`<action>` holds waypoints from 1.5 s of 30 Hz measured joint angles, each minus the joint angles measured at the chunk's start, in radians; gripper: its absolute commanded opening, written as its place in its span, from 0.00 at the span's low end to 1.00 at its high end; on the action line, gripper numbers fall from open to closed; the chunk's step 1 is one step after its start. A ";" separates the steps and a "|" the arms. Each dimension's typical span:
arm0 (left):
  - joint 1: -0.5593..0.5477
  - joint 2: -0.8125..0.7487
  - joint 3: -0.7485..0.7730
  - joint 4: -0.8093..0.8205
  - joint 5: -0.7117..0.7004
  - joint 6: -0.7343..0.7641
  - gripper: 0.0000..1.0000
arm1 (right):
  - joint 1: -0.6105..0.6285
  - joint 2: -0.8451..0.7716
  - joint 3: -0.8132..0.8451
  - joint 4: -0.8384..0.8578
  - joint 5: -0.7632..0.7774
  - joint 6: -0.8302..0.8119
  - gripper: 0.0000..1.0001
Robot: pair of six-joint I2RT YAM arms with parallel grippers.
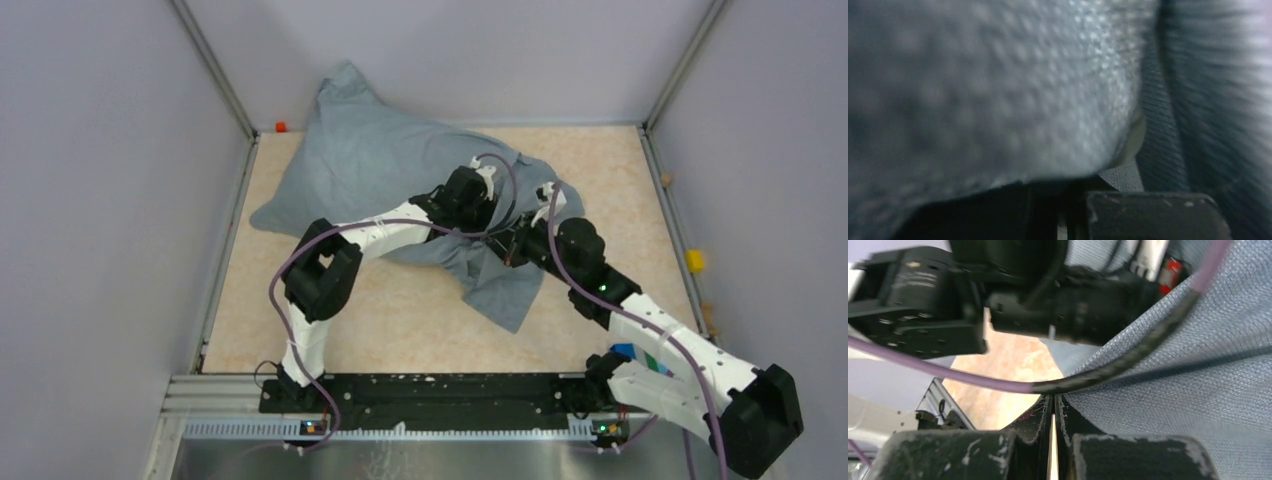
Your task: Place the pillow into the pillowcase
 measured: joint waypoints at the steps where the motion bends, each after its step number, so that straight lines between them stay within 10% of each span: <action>1: -0.002 0.016 -0.003 0.007 0.011 -0.007 0.00 | 0.001 0.003 0.014 -0.003 -0.013 -0.002 0.00; 6: -0.023 -0.015 -0.092 0.080 0.011 -0.027 0.12 | 0.003 0.051 0.064 -0.016 -0.031 0.018 0.00; 9: -0.031 -0.096 -0.204 0.115 -0.008 -0.047 0.39 | -0.009 0.076 0.071 -0.031 -0.041 0.050 0.00; 16: -0.044 -0.318 -0.283 -0.026 -0.072 -0.028 0.75 | -0.104 0.016 0.039 -0.042 -0.085 0.122 0.40; 33: -0.040 -0.412 -0.123 -0.244 -0.122 0.090 0.97 | -0.106 -0.087 0.118 -0.330 0.047 0.093 0.51; 45: -0.066 -0.551 -0.162 -0.270 -0.486 0.241 0.99 | -0.105 0.065 -0.066 -0.219 0.050 0.103 0.44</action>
